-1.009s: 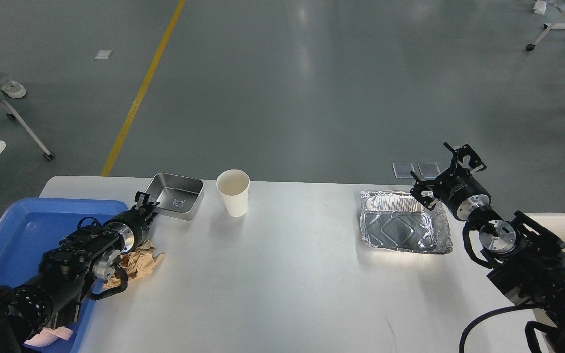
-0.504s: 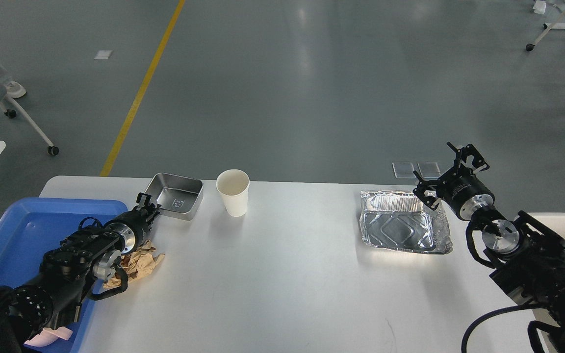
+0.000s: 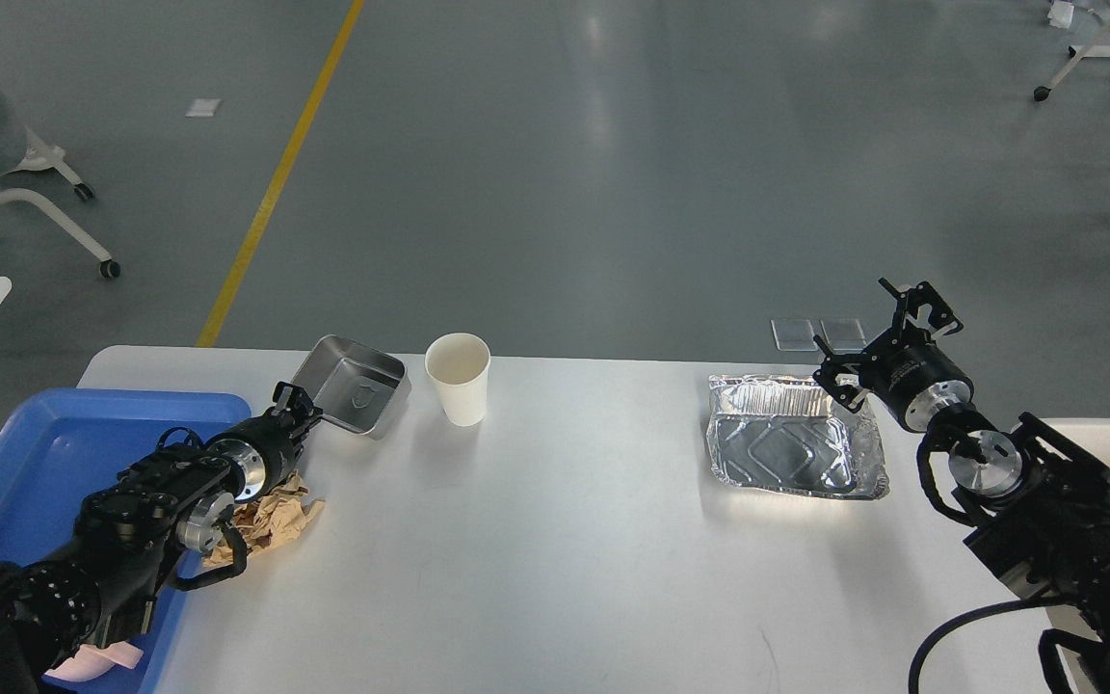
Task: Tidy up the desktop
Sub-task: 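Lift the steel tray with the left gripper and swing it up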
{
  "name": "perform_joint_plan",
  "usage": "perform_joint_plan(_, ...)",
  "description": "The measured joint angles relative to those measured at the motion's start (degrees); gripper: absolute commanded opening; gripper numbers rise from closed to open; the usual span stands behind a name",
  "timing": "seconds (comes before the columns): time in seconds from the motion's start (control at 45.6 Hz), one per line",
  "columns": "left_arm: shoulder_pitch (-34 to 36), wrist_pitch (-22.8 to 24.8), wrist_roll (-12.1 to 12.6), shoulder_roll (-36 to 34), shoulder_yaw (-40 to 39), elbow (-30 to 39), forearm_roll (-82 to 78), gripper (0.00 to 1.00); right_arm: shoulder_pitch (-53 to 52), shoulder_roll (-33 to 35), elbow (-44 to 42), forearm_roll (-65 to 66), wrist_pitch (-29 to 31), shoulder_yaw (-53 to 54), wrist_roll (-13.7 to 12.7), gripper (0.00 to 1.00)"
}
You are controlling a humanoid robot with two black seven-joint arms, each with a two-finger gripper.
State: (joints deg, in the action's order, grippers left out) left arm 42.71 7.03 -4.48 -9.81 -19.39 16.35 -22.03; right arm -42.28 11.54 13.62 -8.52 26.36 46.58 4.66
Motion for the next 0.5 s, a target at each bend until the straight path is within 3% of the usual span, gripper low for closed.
perform_joint_plan(0.504,-0.1,3.0,-0.6,-0.9,0.3,0.7,-0.4,0.0,0.1,0.1,0.0,0.0,0.0,0.0,0.0,1.0)
